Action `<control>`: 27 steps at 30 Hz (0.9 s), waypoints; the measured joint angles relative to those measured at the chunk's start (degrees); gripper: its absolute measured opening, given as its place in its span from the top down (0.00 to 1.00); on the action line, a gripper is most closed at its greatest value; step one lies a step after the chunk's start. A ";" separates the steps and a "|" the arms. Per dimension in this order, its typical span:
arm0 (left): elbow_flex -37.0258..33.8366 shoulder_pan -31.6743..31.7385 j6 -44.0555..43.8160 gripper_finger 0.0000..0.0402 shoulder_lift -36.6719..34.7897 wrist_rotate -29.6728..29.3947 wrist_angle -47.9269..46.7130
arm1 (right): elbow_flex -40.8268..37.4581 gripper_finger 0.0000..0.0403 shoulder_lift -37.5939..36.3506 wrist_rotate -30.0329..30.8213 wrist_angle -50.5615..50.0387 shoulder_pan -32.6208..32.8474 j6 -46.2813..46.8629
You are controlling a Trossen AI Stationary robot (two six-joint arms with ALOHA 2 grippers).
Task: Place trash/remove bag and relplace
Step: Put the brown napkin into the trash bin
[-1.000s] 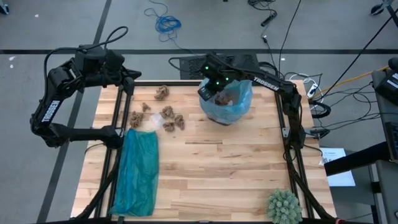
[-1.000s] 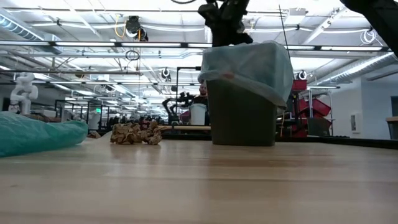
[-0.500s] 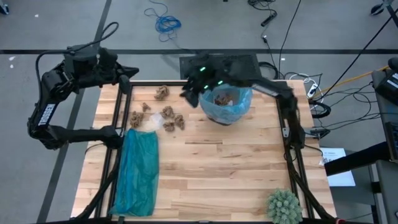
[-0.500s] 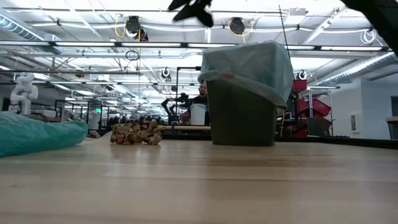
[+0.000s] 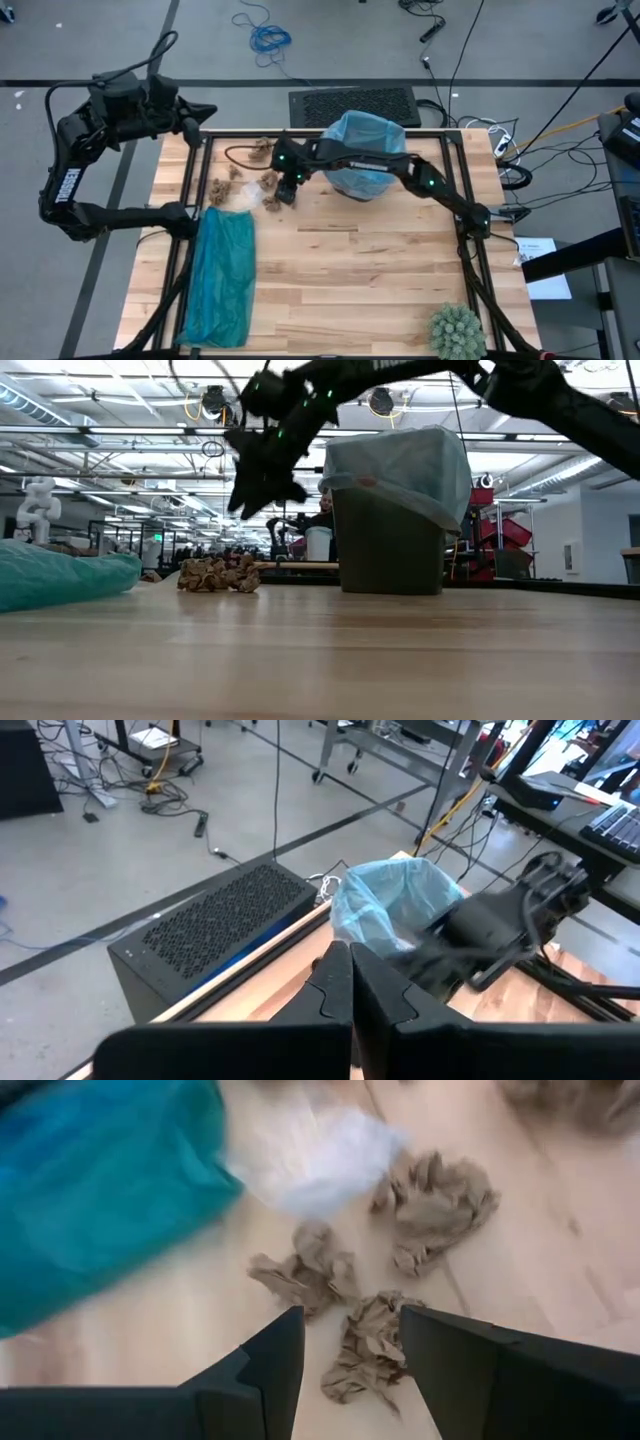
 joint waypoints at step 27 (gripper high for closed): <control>-0.02 0.00 0.11 1.00 -0.44 -0.11 -0.32 | 0.00 1.00 5.57 -8.39 0.52 1.12 2.93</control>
